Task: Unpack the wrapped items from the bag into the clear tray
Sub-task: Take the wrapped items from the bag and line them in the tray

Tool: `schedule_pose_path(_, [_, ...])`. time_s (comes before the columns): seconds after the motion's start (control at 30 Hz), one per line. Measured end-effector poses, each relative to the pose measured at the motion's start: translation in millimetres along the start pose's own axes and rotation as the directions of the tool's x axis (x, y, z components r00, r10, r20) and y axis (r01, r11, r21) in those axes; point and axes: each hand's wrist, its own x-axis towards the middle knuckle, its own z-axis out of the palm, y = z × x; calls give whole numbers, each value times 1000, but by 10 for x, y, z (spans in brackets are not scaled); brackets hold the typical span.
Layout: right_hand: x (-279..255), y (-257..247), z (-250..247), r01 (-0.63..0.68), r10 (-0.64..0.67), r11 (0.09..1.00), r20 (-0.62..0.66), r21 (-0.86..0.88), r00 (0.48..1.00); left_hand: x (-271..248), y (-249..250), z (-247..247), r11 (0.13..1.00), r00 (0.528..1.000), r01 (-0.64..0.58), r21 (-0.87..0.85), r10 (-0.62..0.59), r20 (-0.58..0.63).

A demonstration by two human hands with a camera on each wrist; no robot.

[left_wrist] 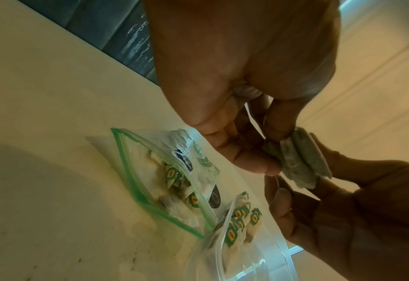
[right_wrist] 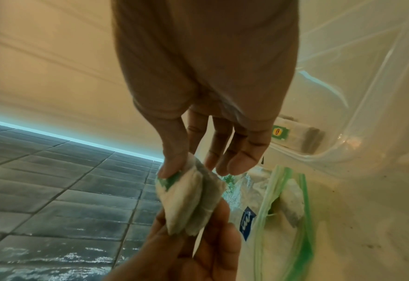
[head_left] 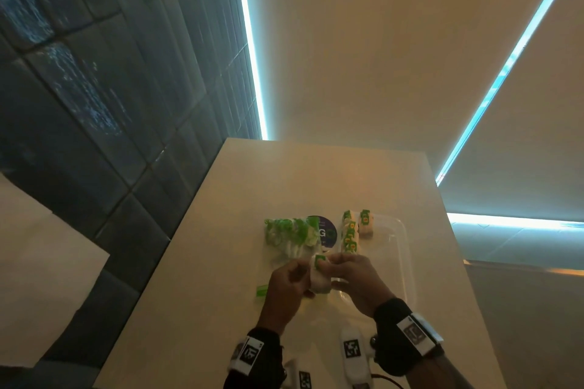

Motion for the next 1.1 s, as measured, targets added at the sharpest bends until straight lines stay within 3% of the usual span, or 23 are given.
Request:
schedule_pose_path(0.53, [-4, 43, 36, 77, -78, 997, -32, -28, 996, 5, 58, -64, 1000, 1000, 15, 14, -14, -2])
schedule_pose_path(0.73, [-35, 77, 34, 102, -104, 991, -20, -82, 994, -28, 130, -68, 997, 998, -64, 36, 65, -26])
schedule_pose_path(0.93, [-58, 59, 24, 107, -107, 993, -6, -56, 994, -55, 145, -84, 998, 998, -55, 14, 54, 31])
schedule_pose_path(1.1, [-83, 45, 37, 107, -108, 994, 39, 36, 993, -23, 134, -85, 1000, 1000, -4, 5, 4, -29])
